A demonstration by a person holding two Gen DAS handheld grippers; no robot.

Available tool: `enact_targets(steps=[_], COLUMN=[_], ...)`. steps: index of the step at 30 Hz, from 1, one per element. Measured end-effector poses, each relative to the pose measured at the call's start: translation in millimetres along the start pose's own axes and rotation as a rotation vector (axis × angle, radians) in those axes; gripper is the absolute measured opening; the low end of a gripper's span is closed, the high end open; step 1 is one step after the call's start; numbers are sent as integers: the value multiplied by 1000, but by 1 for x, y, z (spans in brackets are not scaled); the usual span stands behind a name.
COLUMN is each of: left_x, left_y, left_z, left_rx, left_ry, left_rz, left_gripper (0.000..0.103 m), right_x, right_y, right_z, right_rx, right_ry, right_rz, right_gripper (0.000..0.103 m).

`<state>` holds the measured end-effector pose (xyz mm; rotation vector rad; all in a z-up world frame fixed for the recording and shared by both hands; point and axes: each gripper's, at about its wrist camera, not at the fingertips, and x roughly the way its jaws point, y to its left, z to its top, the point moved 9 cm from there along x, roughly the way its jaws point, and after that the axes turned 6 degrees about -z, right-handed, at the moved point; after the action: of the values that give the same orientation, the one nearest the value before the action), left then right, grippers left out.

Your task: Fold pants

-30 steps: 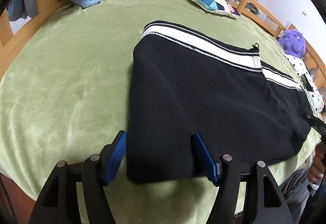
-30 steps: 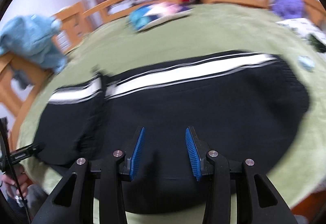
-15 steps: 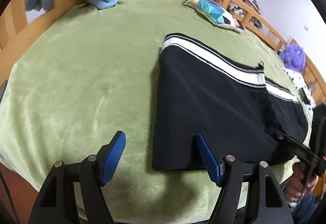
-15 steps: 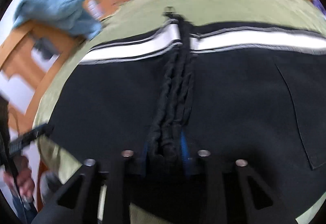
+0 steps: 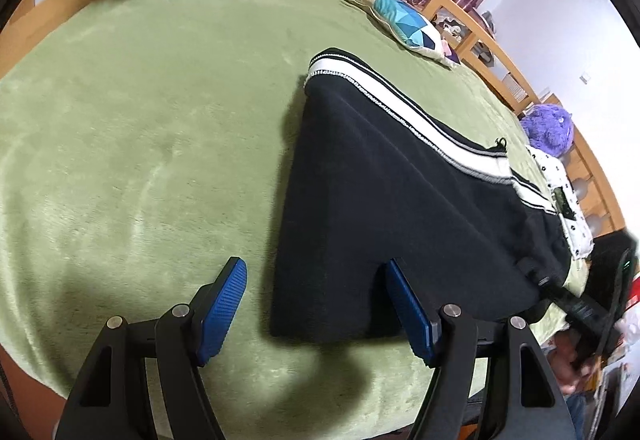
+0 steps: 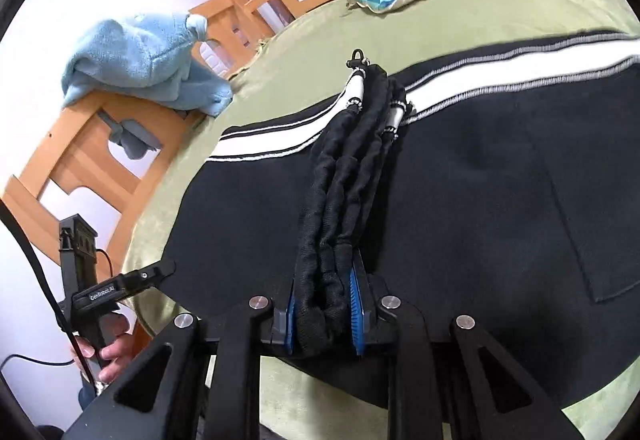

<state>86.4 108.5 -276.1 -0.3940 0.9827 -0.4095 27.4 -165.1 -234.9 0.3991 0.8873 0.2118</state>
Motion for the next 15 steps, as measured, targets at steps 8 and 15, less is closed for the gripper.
enact_targets(steps=[8, 15], left_x=[16, 13], left_y=[-5, -22], left_z=[2, 15], left_rx=[-31, -4], left_ry=[-3, -39], left_rz=[-10, 67], left_gripper=[70, 25], right_x=[7, 0], right_y=[-13, -16], right_z=[-13, -14], right_rx=[-3, -57], right_ry=[75, 54], right_rz=[0, -68], right_gripper=[29, 36])
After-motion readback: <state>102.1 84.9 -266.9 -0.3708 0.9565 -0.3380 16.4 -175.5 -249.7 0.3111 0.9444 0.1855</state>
